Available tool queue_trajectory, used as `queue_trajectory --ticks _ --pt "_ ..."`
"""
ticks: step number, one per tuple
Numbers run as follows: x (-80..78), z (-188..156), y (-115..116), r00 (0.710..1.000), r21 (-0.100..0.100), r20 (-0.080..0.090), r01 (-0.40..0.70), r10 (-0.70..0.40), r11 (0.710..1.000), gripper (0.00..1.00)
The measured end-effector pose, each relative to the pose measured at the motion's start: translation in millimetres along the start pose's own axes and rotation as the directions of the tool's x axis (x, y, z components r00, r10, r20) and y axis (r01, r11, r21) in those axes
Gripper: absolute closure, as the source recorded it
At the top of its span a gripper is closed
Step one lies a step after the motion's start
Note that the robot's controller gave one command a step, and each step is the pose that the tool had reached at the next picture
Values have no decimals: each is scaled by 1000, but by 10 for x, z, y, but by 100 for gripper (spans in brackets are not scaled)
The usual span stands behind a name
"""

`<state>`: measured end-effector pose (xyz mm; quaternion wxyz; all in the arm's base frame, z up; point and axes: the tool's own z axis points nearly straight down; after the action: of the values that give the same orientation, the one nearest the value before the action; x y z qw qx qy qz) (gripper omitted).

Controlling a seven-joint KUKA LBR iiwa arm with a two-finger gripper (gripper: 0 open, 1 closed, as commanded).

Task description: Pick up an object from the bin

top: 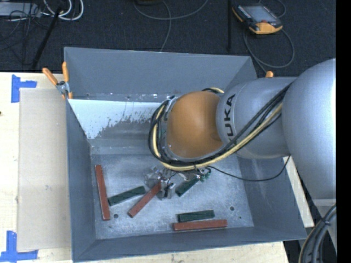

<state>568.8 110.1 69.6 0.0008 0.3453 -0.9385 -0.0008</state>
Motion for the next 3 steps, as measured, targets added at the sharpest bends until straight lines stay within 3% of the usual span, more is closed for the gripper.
queue_trajectory --ticks 1,2,3 --pt "914 -16 -226 941 1 -3 340 -340 941 100" --pt "684 -574 -339 784 4 2 621 -621 784 100" --pt "694 -561 -336 786 0 1 618 -618 786 0"
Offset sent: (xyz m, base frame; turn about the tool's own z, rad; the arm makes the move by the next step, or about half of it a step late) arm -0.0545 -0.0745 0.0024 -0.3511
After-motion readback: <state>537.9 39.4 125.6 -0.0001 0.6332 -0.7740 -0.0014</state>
